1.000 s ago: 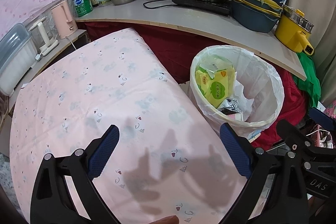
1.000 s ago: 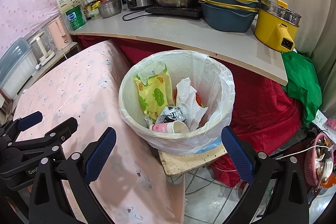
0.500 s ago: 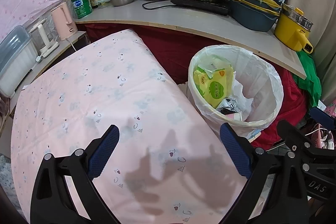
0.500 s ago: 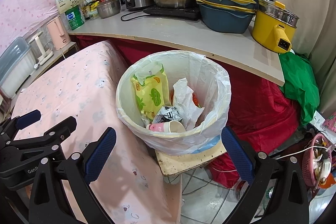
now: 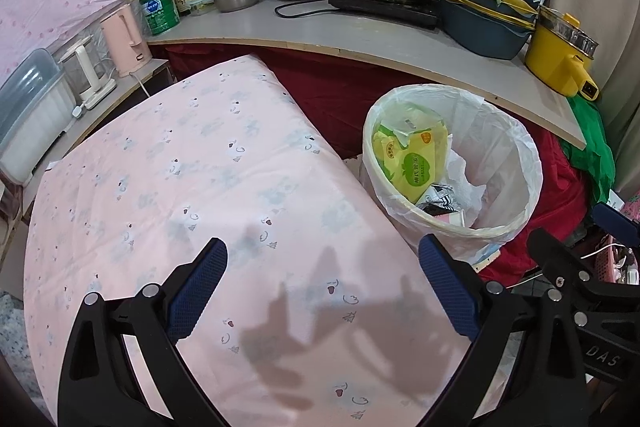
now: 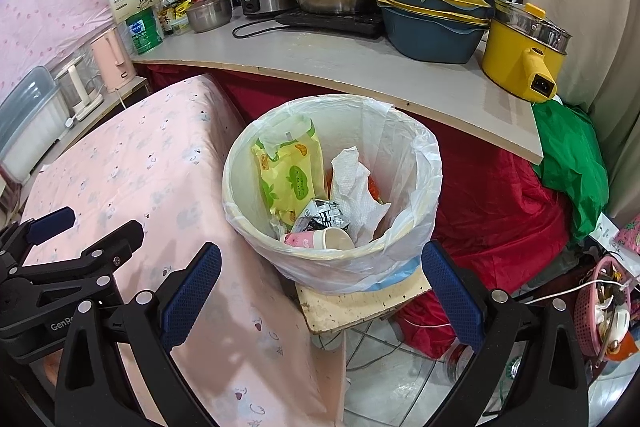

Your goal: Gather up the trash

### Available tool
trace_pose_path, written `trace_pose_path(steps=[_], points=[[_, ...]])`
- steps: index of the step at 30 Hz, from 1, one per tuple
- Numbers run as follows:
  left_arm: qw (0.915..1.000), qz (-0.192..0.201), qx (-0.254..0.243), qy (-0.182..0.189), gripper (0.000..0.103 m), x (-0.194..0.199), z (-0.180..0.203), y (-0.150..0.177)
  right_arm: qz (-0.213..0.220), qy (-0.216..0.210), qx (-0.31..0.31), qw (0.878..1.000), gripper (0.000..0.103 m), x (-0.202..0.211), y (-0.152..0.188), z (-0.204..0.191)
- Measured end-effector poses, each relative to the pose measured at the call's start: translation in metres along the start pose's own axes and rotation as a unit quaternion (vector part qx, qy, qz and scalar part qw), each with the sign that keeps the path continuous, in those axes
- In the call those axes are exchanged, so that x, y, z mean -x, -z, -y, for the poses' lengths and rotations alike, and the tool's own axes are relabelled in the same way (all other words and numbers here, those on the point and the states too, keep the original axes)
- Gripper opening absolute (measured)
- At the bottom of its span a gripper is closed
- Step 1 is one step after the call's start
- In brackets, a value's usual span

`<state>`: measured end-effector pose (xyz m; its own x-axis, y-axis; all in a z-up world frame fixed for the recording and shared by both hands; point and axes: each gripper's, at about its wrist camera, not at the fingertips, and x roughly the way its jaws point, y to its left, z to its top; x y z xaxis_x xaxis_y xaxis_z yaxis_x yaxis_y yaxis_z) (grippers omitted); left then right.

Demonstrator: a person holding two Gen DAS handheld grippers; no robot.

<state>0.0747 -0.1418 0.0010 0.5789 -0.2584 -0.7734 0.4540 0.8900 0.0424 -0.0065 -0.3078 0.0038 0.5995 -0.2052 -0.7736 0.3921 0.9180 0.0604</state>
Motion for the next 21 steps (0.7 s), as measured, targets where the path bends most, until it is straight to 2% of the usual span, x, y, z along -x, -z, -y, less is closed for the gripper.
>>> trace_pose_path(steps=[21], points=[[0.9998, -0.009, 0.016, -0.010, 0.092, 0.000, -0.016, 0.007, -0.004, -0.004, 0.018, 1.000, 0.097, -0.001, 0.002, -0.011]])
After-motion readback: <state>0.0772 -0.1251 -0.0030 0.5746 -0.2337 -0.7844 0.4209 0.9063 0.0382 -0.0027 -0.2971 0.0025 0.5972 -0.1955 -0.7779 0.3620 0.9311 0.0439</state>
